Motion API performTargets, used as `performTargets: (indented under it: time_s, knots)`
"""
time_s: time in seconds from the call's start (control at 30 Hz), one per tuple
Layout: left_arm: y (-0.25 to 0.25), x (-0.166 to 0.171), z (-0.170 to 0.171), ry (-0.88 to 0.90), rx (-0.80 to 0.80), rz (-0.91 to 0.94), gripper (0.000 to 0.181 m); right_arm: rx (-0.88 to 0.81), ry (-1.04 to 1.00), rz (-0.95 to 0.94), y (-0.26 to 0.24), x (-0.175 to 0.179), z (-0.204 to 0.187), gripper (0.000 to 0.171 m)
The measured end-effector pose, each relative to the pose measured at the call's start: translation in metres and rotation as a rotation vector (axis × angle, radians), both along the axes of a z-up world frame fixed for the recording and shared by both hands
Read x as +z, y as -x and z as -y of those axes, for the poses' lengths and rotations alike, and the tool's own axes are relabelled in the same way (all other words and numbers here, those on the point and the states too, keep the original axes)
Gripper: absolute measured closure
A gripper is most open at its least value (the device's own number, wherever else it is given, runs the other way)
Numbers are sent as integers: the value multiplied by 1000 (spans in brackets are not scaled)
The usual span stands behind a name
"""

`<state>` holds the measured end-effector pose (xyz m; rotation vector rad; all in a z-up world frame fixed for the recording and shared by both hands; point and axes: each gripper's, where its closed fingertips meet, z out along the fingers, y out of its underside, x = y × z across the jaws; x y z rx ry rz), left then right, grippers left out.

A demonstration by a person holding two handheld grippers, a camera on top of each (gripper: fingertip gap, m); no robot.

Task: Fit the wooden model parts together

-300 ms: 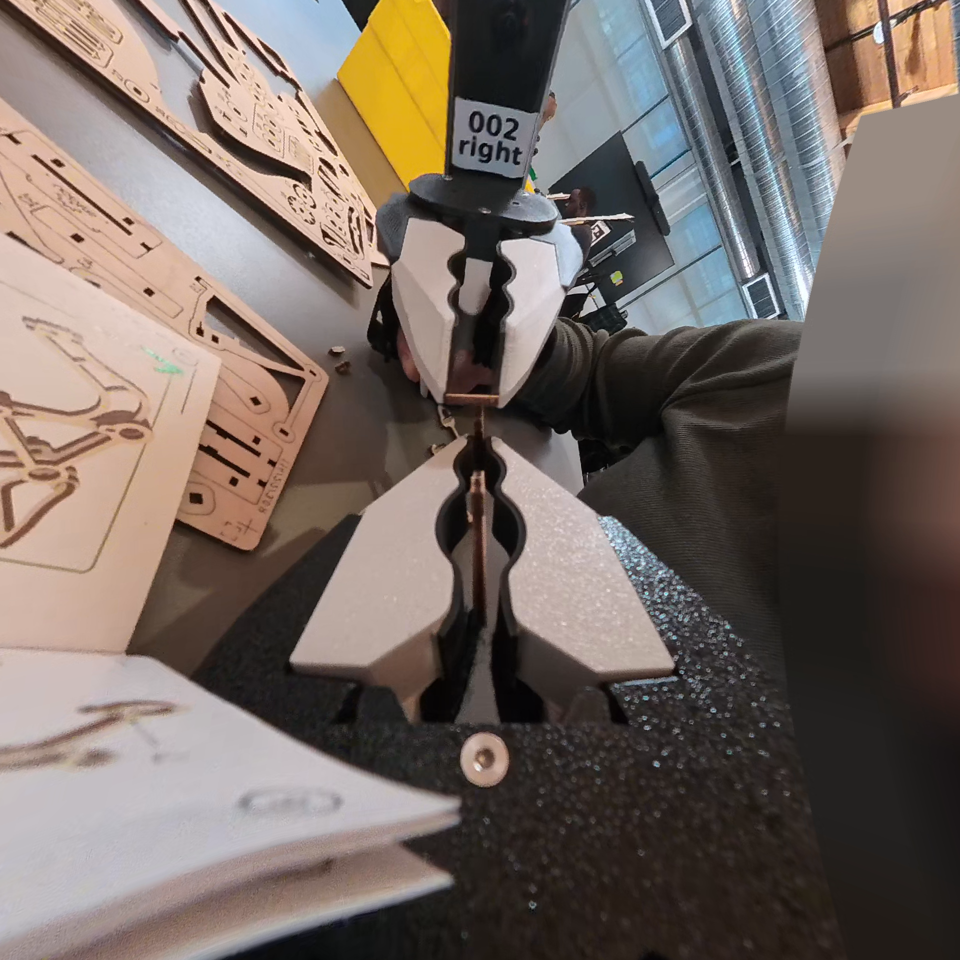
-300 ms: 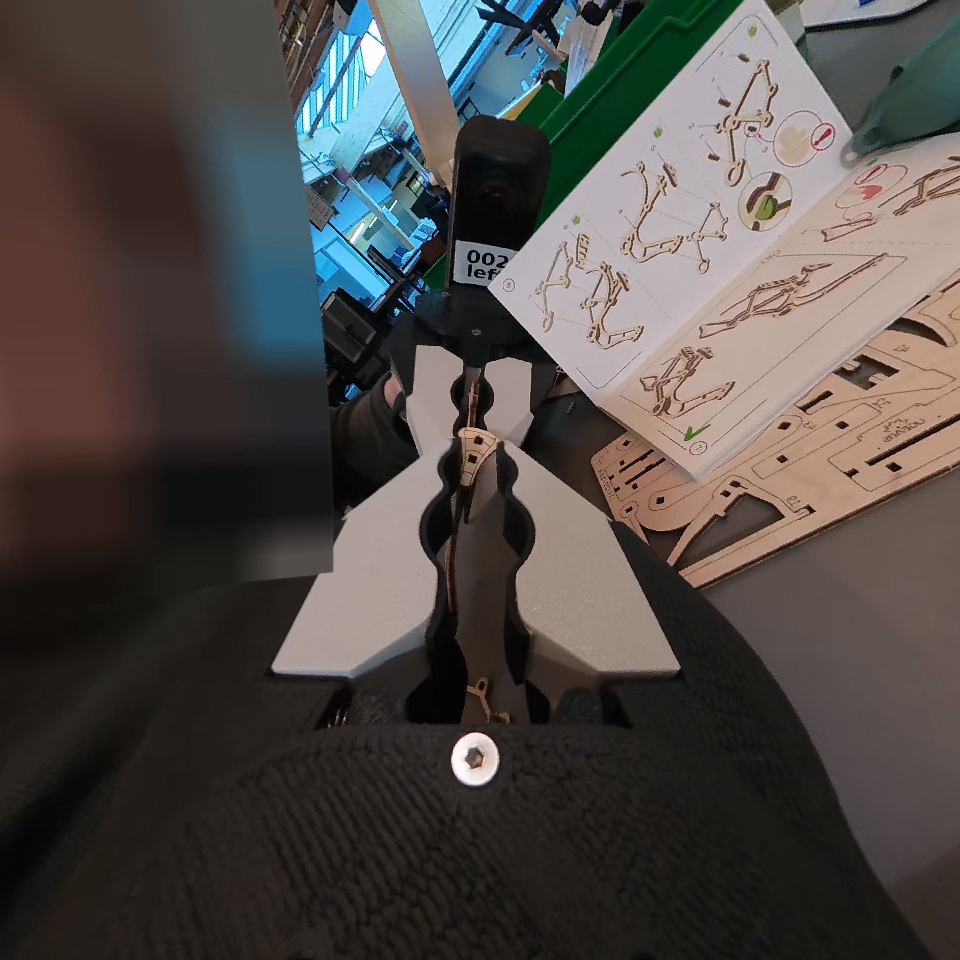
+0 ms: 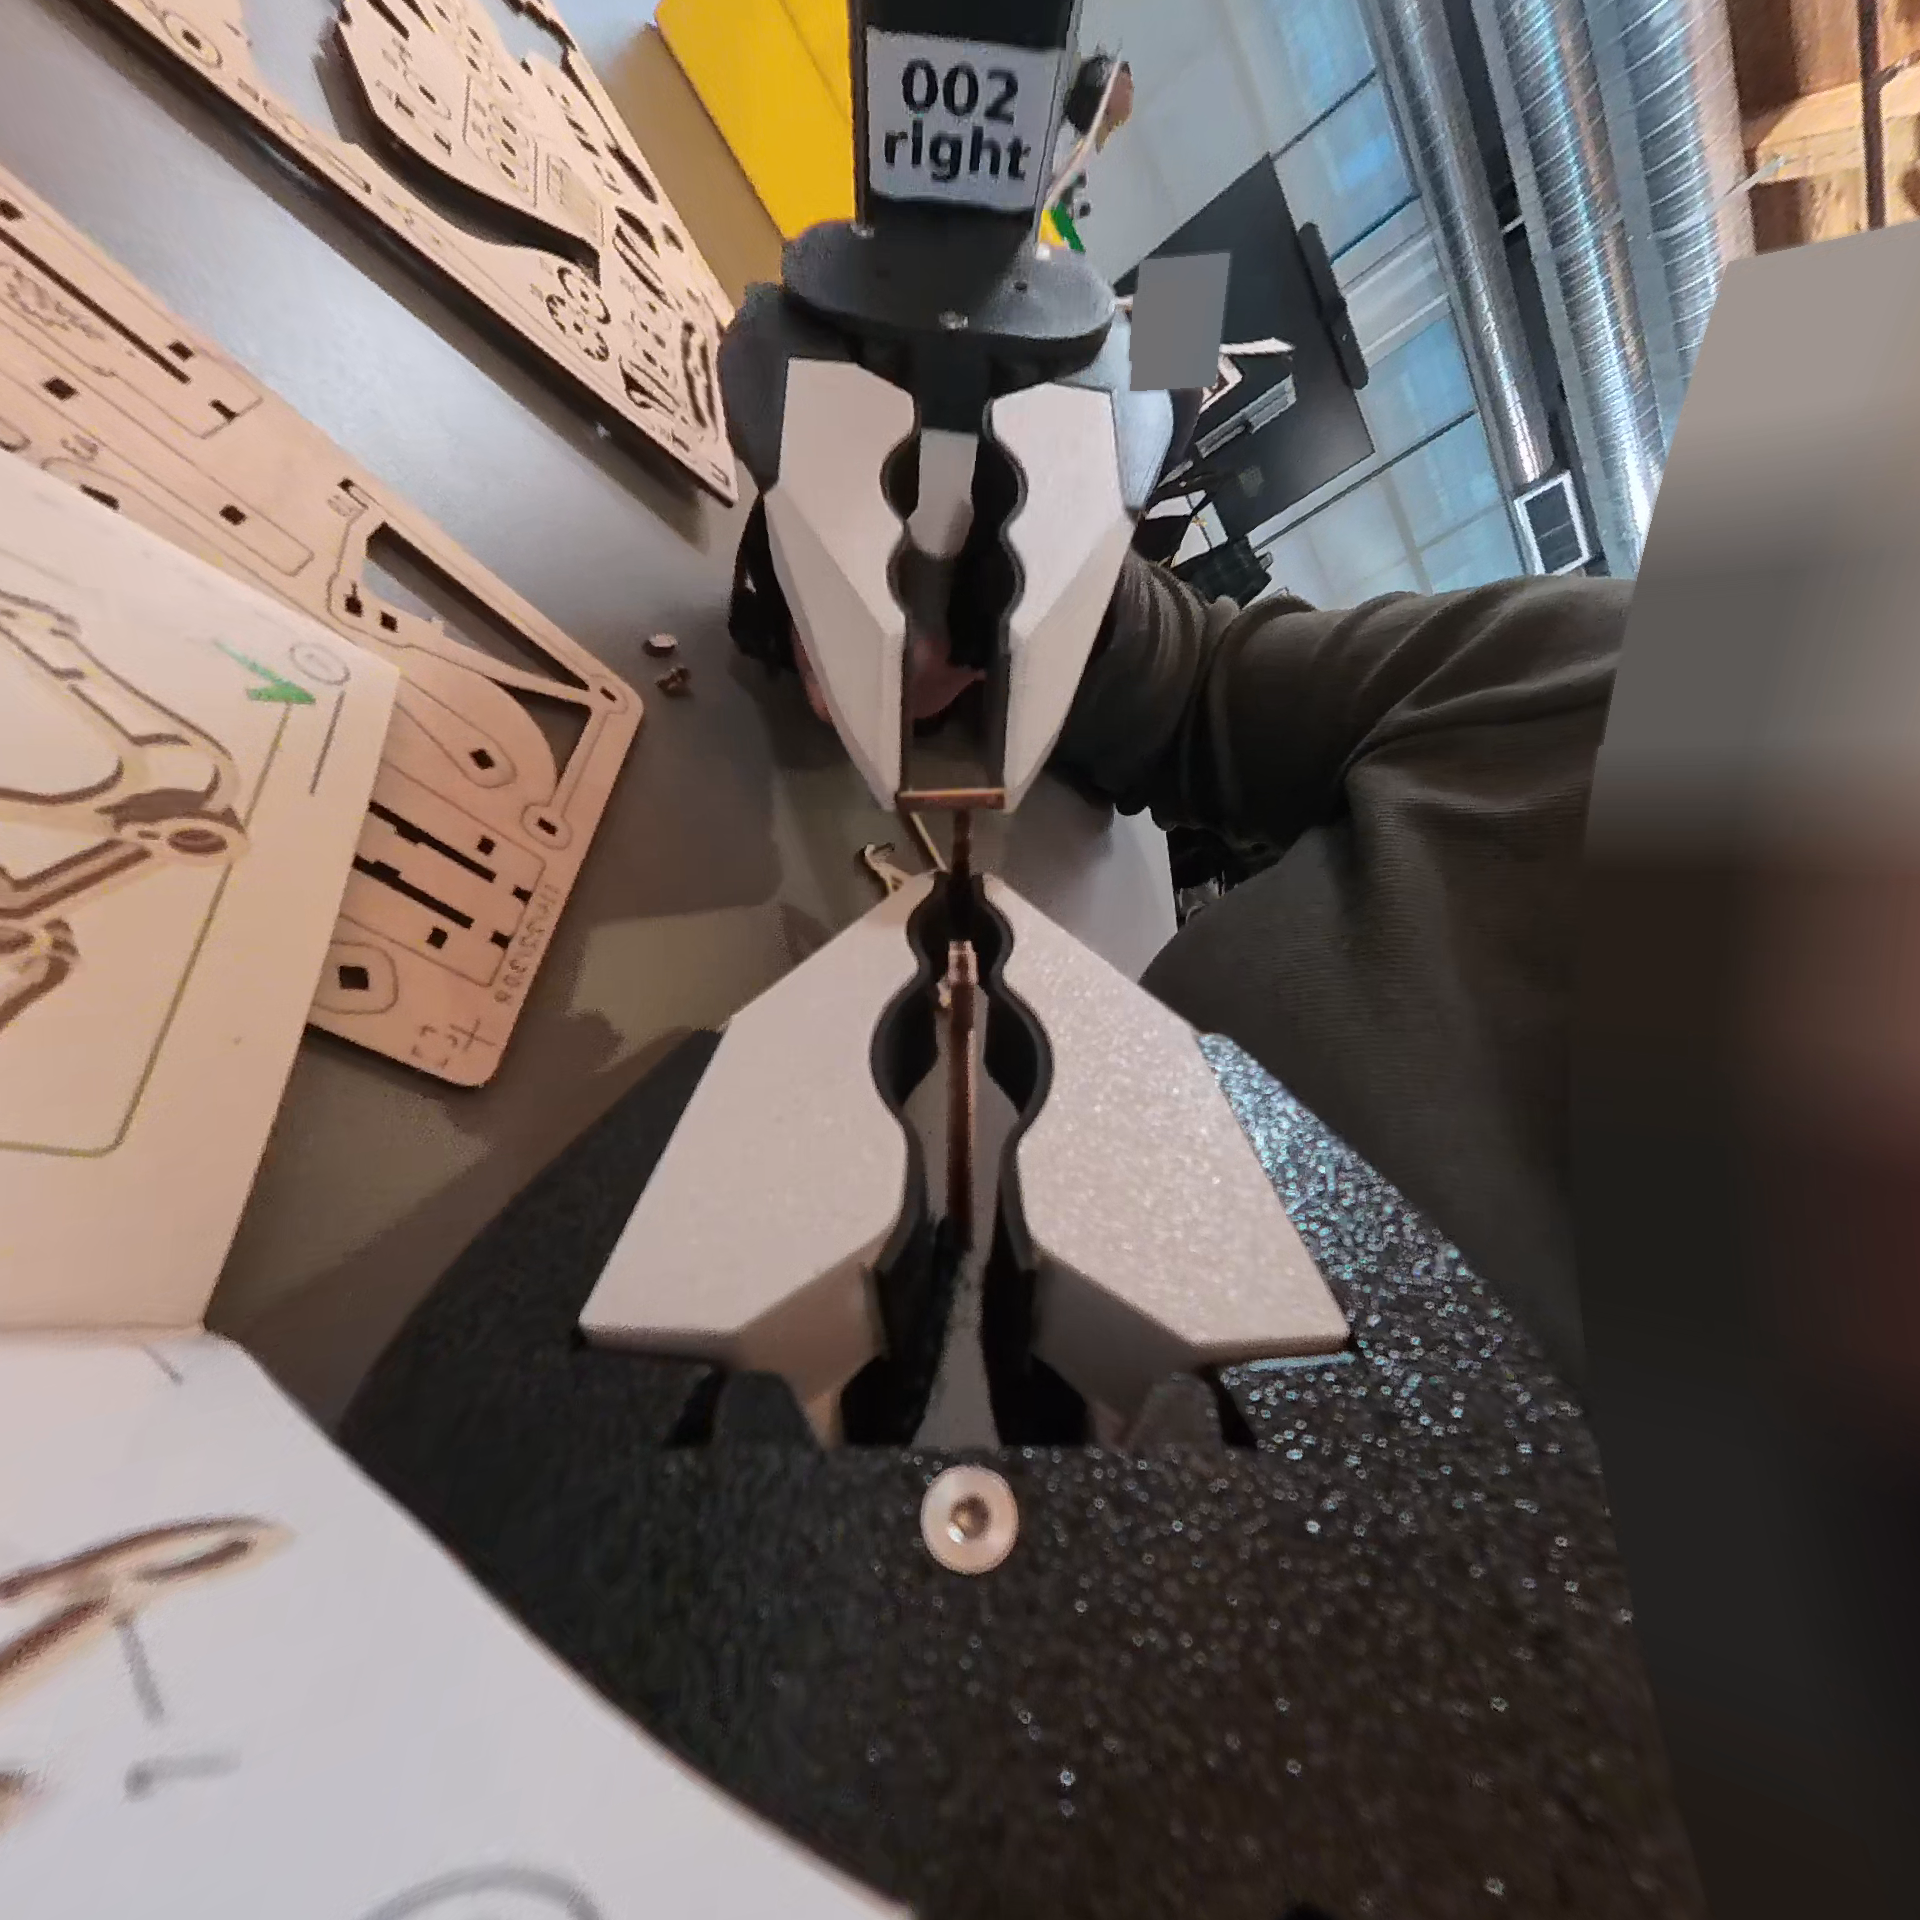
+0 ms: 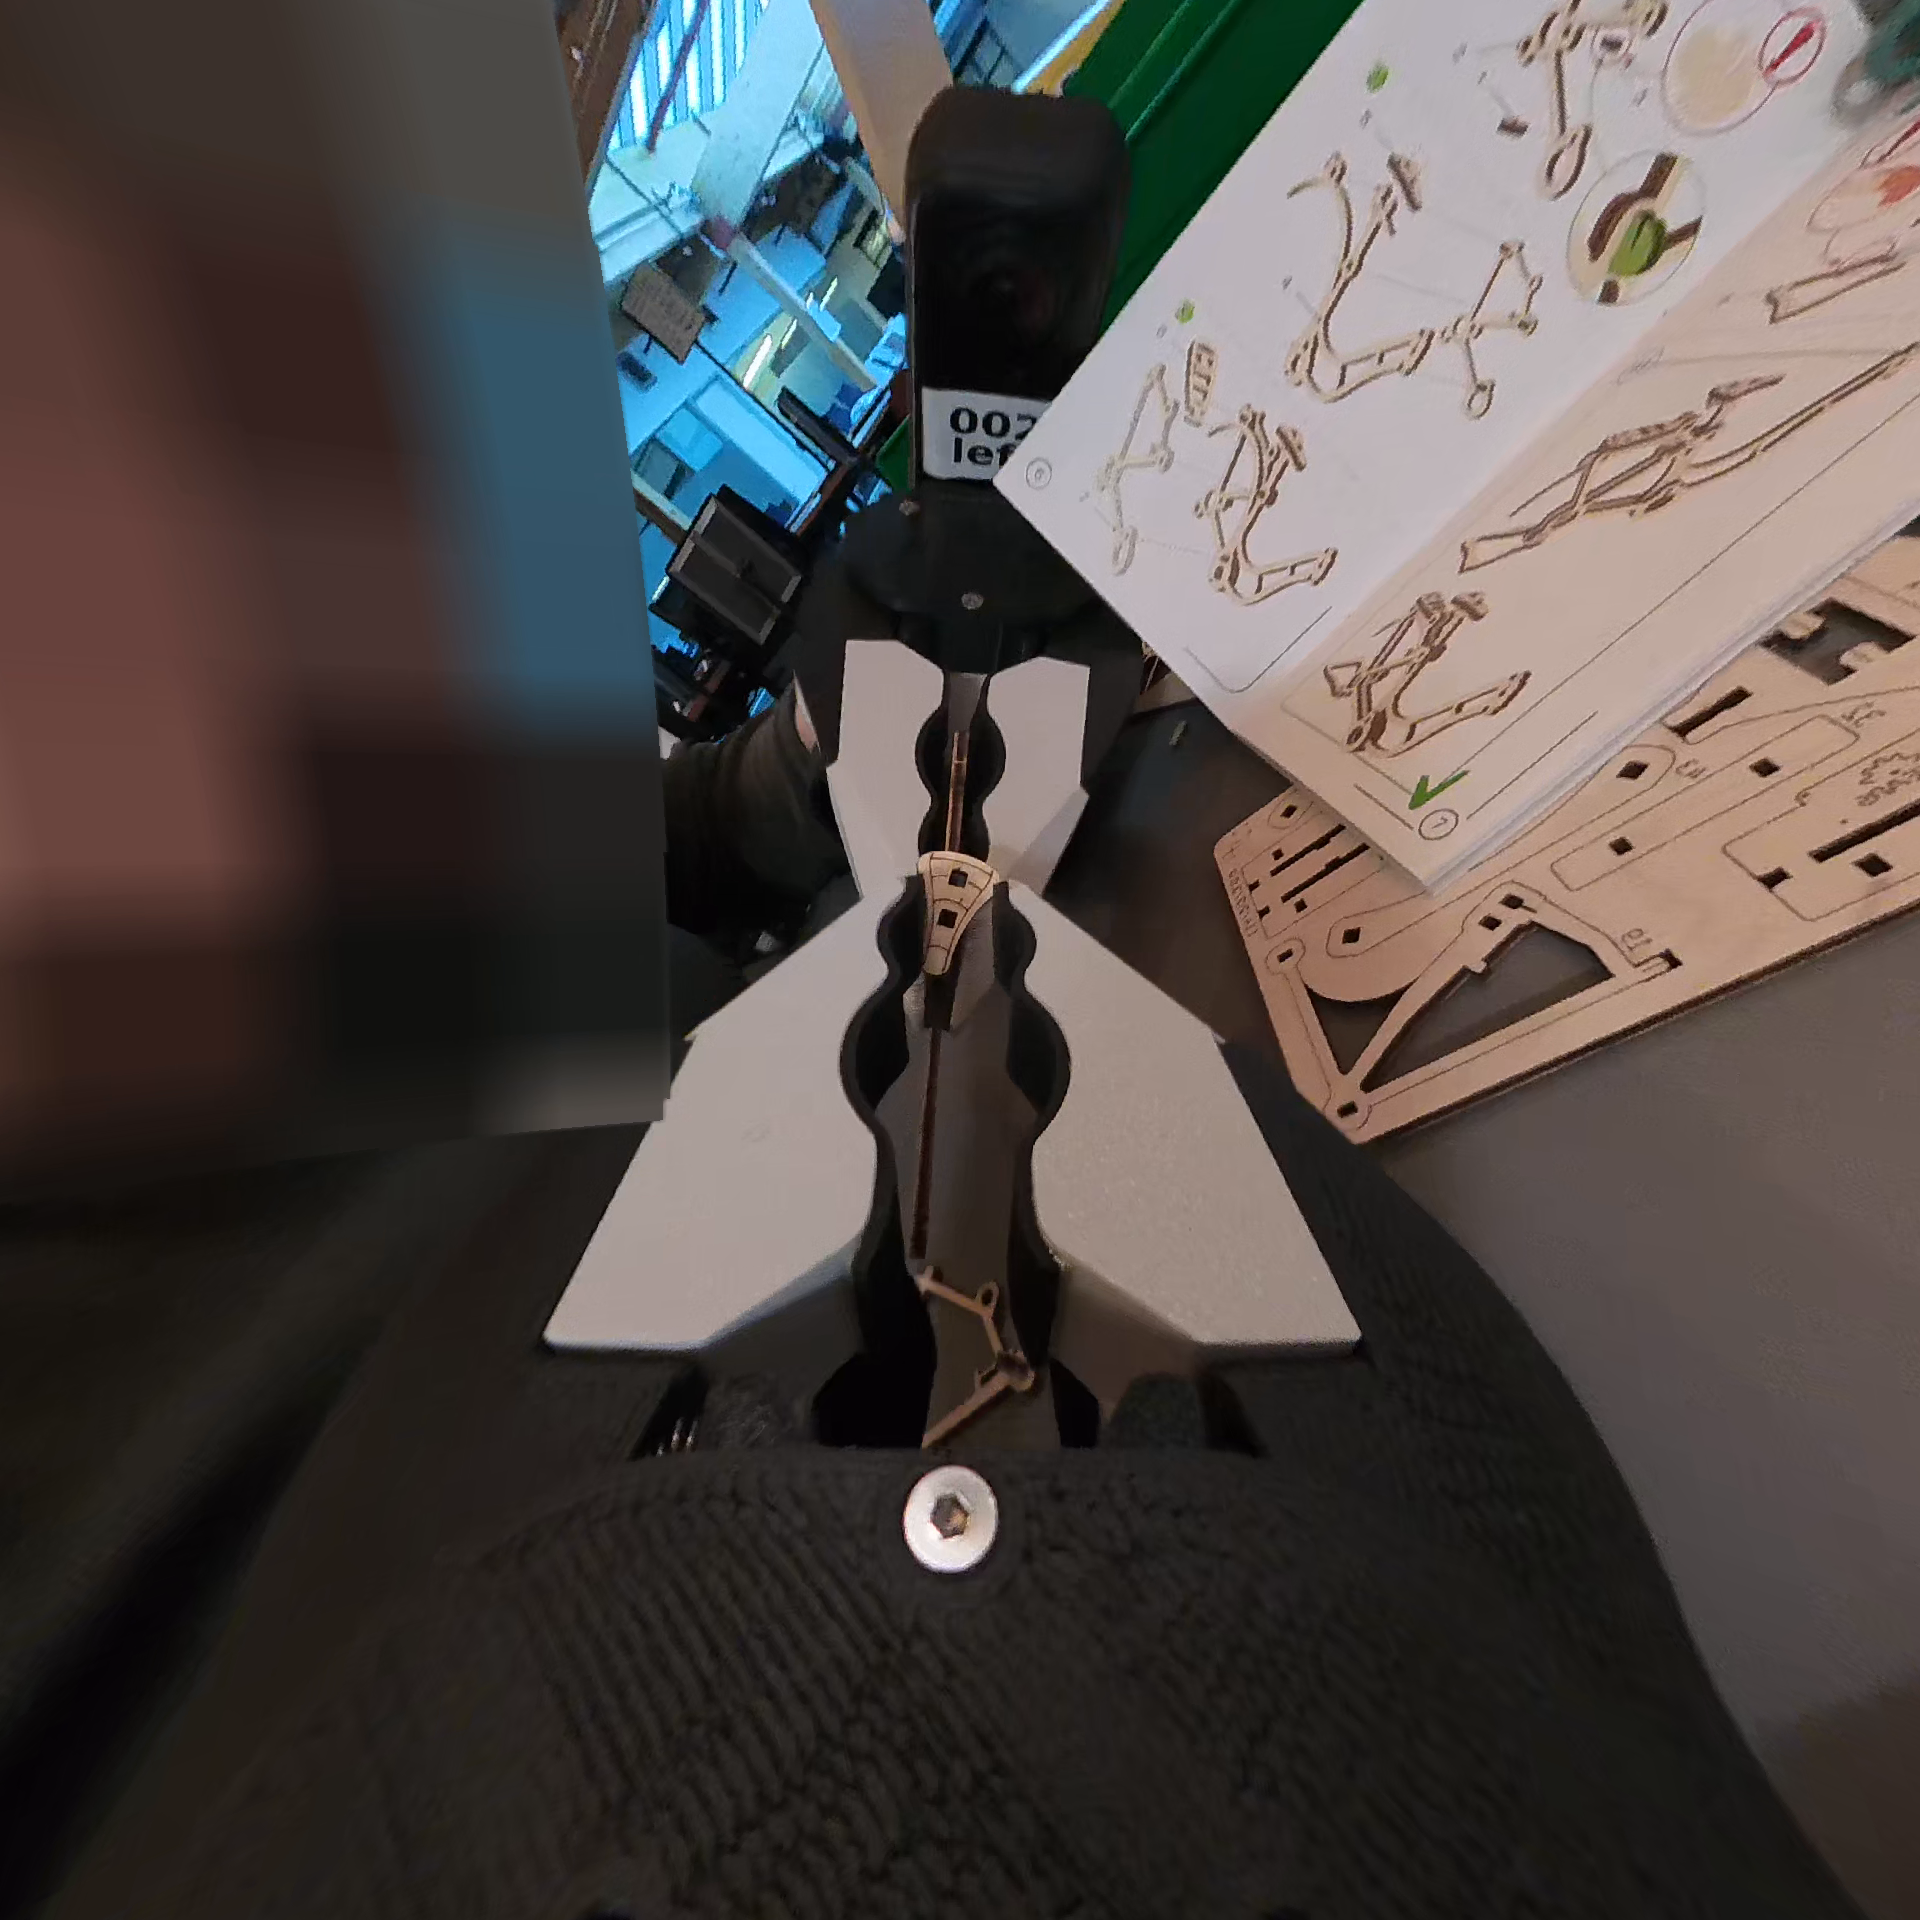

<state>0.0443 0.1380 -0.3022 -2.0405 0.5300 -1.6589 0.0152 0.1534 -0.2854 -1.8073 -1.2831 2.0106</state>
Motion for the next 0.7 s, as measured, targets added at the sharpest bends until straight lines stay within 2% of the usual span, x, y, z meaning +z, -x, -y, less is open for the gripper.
performTargets:
  time_s: [0.03, 0.47, 0.7]
  knots:
    - [-1, -2, 1, 0, -7, -11, 181, 10, 0, 10, -1, -1, 1, 160]
    - [-1, -9, 0, 29, -7, -51, 181, 33, -39, 57, -3, -9, 1, 163]
    - [-1, -16, -3, 48, 12, -87, 181, 18, -237, 63, -2, -15, 0, 163]
